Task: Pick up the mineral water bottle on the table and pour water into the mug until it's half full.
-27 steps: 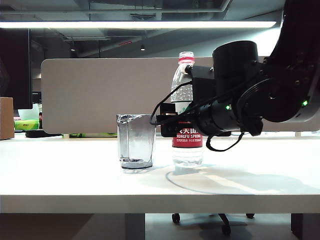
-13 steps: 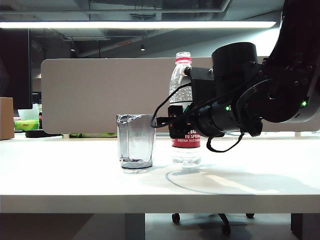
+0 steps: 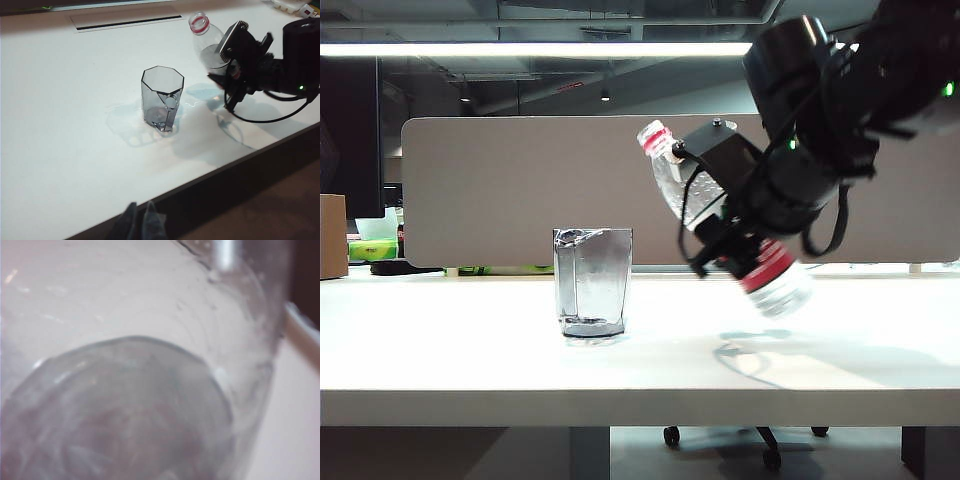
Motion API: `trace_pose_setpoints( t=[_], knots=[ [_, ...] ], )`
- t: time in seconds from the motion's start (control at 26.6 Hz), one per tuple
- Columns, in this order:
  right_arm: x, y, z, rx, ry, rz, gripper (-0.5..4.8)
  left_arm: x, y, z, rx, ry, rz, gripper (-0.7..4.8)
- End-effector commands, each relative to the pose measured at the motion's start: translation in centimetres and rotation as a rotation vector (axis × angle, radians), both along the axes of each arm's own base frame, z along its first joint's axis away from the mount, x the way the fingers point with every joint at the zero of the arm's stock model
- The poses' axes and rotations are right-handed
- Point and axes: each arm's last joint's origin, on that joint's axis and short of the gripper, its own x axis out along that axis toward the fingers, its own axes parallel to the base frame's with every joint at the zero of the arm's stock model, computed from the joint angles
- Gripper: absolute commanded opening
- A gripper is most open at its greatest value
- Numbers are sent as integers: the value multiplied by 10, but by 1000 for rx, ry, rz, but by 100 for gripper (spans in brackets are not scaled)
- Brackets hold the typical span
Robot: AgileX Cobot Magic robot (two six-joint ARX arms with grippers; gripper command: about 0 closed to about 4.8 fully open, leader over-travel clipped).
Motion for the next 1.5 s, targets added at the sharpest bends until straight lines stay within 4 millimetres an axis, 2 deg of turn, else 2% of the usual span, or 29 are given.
trace_pose_setpoints(
  t=[0.04, 0.11, 0.3, 0.45, 0.94, 1.5],
  knots=[
    [3, 0, 20, -180, -45, -13, 229, 0, 0, 1, 0, -7, -1, 22],
    [8, 1, 29, -304, -31, -29, 229, 0, 0, 1, 0, -6, -1, 22],
    [17, 6, 50, -473, -43, -27, 229, 0, 0, 1, 0, -5, -1, 22],
    [18, 12, 58, -573, -61, -9, 229, 0, 0, 1, 0, -6, -1, 22],
    [5, 30, 58, -830, -53, 52, 233, 0, 0, 1, 2, -7, 1, 22],
    [2, 26, 53, -928, 19, -9, 233, 0, 0, 1, 1, -6, 1, 22]
  ],
)
